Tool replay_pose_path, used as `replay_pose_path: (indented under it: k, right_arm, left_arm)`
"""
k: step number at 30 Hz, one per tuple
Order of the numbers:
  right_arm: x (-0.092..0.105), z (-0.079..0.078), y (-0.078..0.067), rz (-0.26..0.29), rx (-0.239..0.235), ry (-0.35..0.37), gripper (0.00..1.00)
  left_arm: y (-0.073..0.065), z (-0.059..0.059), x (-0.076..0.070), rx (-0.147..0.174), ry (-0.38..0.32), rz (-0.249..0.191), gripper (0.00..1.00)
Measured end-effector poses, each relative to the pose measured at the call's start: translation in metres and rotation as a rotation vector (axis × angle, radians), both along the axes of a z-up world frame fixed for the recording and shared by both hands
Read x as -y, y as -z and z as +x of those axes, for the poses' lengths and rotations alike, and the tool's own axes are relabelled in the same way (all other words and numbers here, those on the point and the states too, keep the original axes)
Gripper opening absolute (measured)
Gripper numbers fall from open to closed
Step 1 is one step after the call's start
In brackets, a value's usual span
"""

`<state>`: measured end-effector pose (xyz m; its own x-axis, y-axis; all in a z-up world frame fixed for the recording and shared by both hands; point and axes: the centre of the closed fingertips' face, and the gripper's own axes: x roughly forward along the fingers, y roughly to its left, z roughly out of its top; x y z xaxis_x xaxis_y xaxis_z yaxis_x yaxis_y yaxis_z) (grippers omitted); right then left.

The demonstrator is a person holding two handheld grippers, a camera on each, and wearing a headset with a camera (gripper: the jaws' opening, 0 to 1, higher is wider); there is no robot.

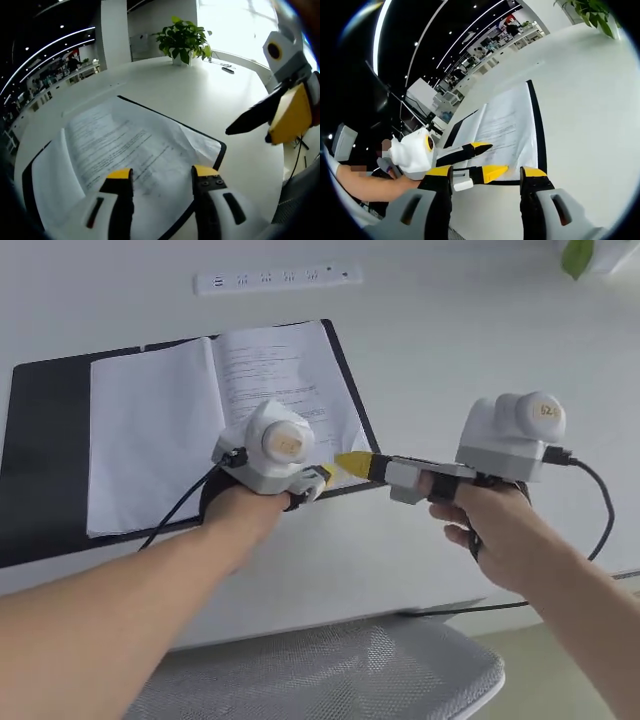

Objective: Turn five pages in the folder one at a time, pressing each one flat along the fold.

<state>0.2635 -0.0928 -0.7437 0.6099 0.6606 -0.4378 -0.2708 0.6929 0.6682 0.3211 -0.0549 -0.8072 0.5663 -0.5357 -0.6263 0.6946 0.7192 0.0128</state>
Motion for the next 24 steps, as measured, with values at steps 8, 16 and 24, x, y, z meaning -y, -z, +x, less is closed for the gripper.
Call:
replay_pose_path:
  k: [8,16,24]
  right_arm:
    - [0.007,0.006,0.009,0.019,0.002,0.035,0.49]
    - [0.012,0.007,0.014,0.013,0.011,0.048,0.47]
    - [0.013,0.008,0.014,0.012,0.023,0.044,0.47]
  left_arm:
    - [0.001,0.001,-0.001,0.003,0.003,-0.011,0.44]
    - [0.000,0.000,0.000,0.015,0.006,-0.032,0.41]
    - [-0.001,0.001,-0.002,0.028,-0.005,-0.046,0.38]
